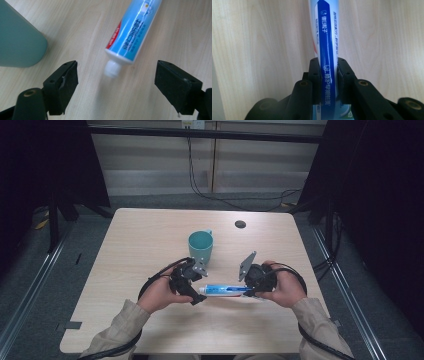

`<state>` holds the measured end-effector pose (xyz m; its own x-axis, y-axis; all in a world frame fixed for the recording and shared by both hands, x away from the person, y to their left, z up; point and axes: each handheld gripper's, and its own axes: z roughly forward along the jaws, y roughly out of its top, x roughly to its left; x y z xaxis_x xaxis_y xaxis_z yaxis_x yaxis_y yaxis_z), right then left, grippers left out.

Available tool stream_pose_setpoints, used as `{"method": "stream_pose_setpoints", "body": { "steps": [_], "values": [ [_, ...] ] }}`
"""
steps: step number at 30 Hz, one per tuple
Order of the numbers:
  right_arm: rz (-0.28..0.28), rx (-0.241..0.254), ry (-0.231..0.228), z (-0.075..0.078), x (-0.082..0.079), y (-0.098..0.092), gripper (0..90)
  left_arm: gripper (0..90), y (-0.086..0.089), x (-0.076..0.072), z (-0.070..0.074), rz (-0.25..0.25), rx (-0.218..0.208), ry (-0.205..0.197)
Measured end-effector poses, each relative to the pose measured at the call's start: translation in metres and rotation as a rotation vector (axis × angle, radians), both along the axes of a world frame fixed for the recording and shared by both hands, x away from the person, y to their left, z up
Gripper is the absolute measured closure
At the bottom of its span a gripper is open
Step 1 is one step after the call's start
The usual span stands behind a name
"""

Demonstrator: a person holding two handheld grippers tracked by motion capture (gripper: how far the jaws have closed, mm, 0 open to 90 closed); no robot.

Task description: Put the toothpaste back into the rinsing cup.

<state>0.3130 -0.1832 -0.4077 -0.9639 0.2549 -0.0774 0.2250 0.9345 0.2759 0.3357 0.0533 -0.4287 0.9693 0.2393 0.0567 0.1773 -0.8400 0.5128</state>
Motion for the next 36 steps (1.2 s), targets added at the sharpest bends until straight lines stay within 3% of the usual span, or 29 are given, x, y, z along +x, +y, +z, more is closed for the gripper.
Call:
{"method": "stream_pose_setpoints", "body": {
  "steps": [5, 9, 16, 21, 23, 25, 27, 31, 35, 36],
  "values": [
    [0.010, 0.037, -0.012, 0.004, 0.000, 0.006, 76.9, 19.0, -0.010, -0.001, 0.001, -0.035, 0.003, -0.015],
    [0.040, 0.026, -0.030, 0.008, -0.001, 0.015, 76.8, 23.1, -0.018, -0.001, 0.001, -0.057, 0.016, -0.021],
    [0.072, 0.053, -0.033, 0.013, -0.001, 0.023, 76.7, 29.7, -0.027, -0.003, -0.002, -0.102, 0.039, -0.036],
    [0.091, 0.064, -0.047, 0.016, -0.001, 0.027, 76.7, 44.0, -0.031, -0.004, -0.002, -0.135, 0.038, -0.036],
    [0.087, 0.077, -0.040, 0.017, -0.001, 0.026, 76.7, 46.7, -0.034, -0.005, -0.006, -0.145, 0.063, -0.010],
    [0.086, 0.090, -0.036, 0.019, -0.002, 0.026, 76.7, 49.3, -0.036, -0.005, -0.007, -0.176, 0.085, -0.025],
    [0.096, 0.090, -0.040, 0.019, -0.002, 0.027, 76.1, 56.4, -0.036, -0.005, -0.008, -0.172, 0.093, 0.002],
    [0.102, 0.095, -0.053, 0.017, -0.002, 0.027, 71.9, 64.3, -0.036, -0.006, -0.007, -0.150, 0.091, 0.013],
    [0.051, 0.171, -0.060, 0.018, -0.001, 0.019, 59.1, 70.2, -0.029, -0.005, -0.003, -0.121, 0.046, 0.031],
    [0.046, 0.200, -0.086, 0.019, 0.000, 0.017, 51.8, 70.9, -0.028, -0.006, -0.003, -0.103, 0.023, 0.040]
  ]
}}
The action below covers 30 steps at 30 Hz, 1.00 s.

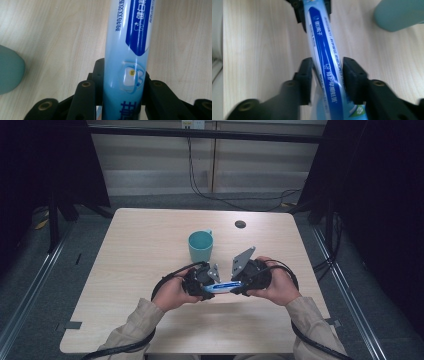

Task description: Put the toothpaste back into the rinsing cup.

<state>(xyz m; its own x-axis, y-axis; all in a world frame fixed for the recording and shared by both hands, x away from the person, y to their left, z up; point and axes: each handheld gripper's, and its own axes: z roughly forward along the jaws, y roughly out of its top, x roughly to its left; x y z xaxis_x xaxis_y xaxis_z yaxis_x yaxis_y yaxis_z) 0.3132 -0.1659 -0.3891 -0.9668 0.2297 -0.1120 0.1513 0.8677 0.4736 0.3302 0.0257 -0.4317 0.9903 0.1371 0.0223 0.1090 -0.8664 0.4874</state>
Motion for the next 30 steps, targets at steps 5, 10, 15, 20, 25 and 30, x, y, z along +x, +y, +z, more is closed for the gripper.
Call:
{"method": "stream_pose_setpoints", "body": {
  "steps": [5, 10, 15, 20, 25, 30],
  "values": [
    [-0.111, 0.092, -0.033, 0.007, 0.001, -0.015, 31.9, 71.5, 0.009, 0.004, 0.001, 0.039, -0.010, 0.007],
    [-0.180, 0.158, -0.072, 0.014, 0.002, -0.031, 28.4, 72.1, 0.017, 0.007, 0.003, 0.067, -0.034, 0.015],
    [-0.237, 0.210, -0.069, 0.014, 0.003, -0.044, 26.4, 72.2, 0.024, 0.008, 0.001, 0.084, -0.038, 0.012],
    [-0.276, 0.249, -0.069, 0.012, 0.004, -0.055, 26.5, 72.5, 0.032, 0.011, 0.000, 0.114, -0.058, 0.019],
    [-0.306, 0.271, -0.047, 0.006, 0.006, -0.060, 25.9, 72.5, 0.039, 0.013, 0.002, 0.148, -0.086, 0.014],
    [-0.340, 0.281, -0.028, -0.004, 0.006, -0.059, 25.4, 72.5, 0.045, 0.015, 0.003, 0.180, -0.125, 0.011]
  ]
}}
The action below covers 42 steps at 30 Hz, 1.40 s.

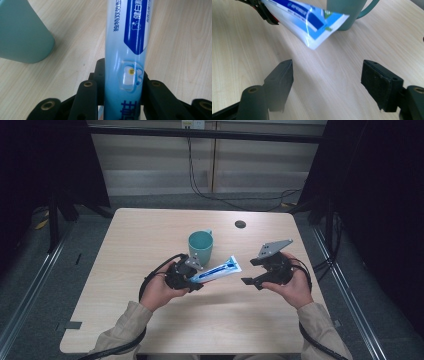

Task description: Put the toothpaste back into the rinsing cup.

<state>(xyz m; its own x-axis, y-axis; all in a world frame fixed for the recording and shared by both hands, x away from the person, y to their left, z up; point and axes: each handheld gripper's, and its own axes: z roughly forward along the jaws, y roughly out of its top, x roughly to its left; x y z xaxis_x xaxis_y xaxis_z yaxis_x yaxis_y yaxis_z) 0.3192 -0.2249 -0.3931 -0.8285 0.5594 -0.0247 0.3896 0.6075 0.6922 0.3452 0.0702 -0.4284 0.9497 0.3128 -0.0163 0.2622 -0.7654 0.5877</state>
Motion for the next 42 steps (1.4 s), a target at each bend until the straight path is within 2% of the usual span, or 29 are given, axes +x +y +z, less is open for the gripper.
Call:
{"method": "stream_pose_setpoints", "body": {
  "steps": [4, 11, 16, 22, 28, 37, 42],
  "values": [
    [-0.010, 0.030, 0.015, -0.006, 0.001, 0.003, 25.5, 72.5, 0.003, 0.000, 0.000, 0.028, -0.019, -0.010],
    [-0.036, 0.112, 0.031, -0.012, 0.002, 0.006, 26.9, 72.5, 0.009, 0.003, 0.001, 0.079, -0.066, -0.030],
    [-0.048, 0.144, 0.035, -0.014, 0.001, 0.007, 27.3, 72.5, 0.010, 0.003, 0.001, 0.108, -0.092, -0.034],
    [-0.082, 0.234, 0.051, -0.015, 0.001, 0.010, 29.2, 72.5, 0.009, 0.001, 0.002, 0.136, -0.140, -0.048],
    [-0.117, 0.340, 0.081, -0.018, 0.003, 0.013, 31.9, 72.5, 0.006, -0.001, 0.002, 0.148, -0.157, -0.052],
    [-0.106, 0.371, 0.111, -0.021, 0.004, 0.026, 33.0, 72.5, 0.002, -0.003, -0.001, 0.160, -0.188, -0.050],
    [-0.115, 0.420, 0.121, -0.020, 0.006, 0.028, 35.3, 72.5, -0.001, -0.003, -0.002, 0.163, -0.193, -0.050]
  ]
}}
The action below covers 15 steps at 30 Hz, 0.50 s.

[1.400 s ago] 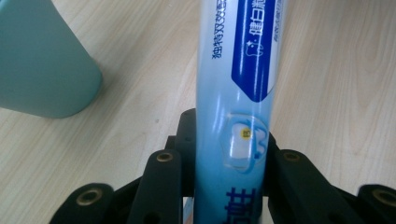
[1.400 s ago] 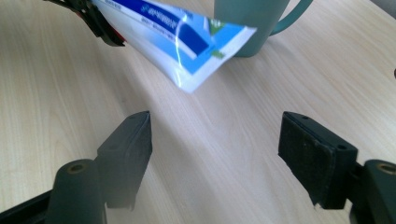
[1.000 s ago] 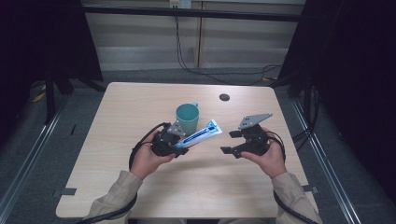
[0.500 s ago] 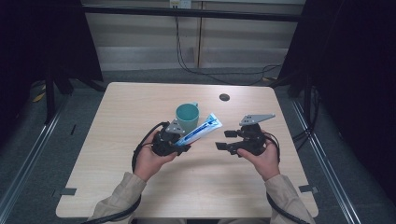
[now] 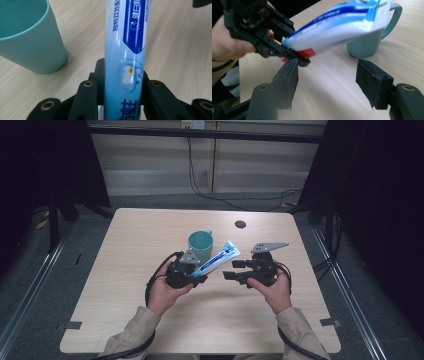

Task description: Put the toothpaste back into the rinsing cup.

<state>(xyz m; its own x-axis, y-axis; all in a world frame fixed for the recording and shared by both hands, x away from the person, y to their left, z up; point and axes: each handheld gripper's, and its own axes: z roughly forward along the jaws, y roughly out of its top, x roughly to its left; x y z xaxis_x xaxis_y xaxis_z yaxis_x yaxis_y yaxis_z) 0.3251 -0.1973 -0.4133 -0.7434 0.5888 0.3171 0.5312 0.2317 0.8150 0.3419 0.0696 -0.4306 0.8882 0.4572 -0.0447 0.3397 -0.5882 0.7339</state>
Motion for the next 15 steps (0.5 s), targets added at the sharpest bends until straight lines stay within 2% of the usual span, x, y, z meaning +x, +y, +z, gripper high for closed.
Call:
{"method": "stream_pose_setpoints", "body": {
  "steps": [5, 8, 10, 15],
  "values": [
    [-0.029, 0.037, 0.005, 0.003, 0.002, -0.001, 39.0, 72.5, -0.001, 0.000, -0.001, 0.005, -0.001, 0.001],
    [-0.050, 0.074, 0.000, 0.007, 0.002, -0.004, 39.7, 72.5, -0.003, -0.002, -0.002, 0.019, -0.012, -0.001],
    [-0.055, 0.106, 0.003, 0.009, 0.003, -0.005, 40.6, 72.5, -0.005, -0.003, -0.002, 0.011, -0.015, 0.000],
    [-0.081, 0.100, -0.001, 0.014, 0.005, -0.006, 42.3, 72.4, -0.009, -0.005, -0.001, -0.006, -0.014, -0.015]
  ]
}}
